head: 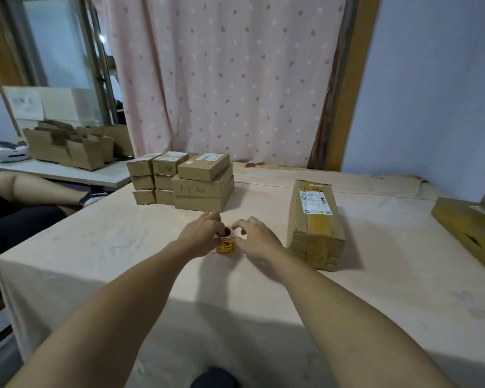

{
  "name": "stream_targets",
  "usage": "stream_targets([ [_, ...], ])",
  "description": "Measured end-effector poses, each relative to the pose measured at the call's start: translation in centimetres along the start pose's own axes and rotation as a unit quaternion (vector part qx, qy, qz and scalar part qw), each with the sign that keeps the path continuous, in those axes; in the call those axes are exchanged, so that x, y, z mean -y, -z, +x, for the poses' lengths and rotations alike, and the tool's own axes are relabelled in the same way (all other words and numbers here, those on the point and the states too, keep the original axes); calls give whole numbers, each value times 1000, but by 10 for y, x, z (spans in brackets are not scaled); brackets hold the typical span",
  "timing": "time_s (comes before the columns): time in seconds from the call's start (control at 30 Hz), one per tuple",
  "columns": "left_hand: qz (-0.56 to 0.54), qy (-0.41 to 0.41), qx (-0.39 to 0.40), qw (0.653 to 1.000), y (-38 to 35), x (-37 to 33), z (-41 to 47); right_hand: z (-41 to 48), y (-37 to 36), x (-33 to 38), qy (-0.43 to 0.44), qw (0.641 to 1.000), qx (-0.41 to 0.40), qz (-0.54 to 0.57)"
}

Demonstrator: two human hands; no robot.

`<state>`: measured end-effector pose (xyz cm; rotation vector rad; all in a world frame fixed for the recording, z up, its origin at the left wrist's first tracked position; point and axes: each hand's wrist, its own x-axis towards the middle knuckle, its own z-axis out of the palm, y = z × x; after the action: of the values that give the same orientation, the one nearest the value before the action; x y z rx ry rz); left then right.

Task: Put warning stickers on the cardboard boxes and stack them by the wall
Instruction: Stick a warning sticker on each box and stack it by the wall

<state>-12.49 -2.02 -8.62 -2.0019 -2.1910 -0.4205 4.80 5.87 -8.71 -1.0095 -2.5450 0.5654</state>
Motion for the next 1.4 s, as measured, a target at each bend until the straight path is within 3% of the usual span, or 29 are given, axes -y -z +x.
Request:
stream_targets([
  [0.2,-193,54,7,980,30,-19,22,3,19,-5,15,999,-16,27],
  [0.37,-396,126,4,909,42,-36,33,2,38,-9,-21,992,-74,101],
  [0.47,-467,122,35,875,48,-43,31,1,45,-17,-48,987,-95,118],
  [0.57,-482,102,61,868,49,-48,30,-3,51,-22,-55,986,-96,125],
  [0.8,-498,102,-24,861,45,-55,31,-5,59,-18,-22,989,-101,101],
  [1.4,-422,117,-41,898,39,-45,31,-8,61,-13,-45,986,-149,55],
])
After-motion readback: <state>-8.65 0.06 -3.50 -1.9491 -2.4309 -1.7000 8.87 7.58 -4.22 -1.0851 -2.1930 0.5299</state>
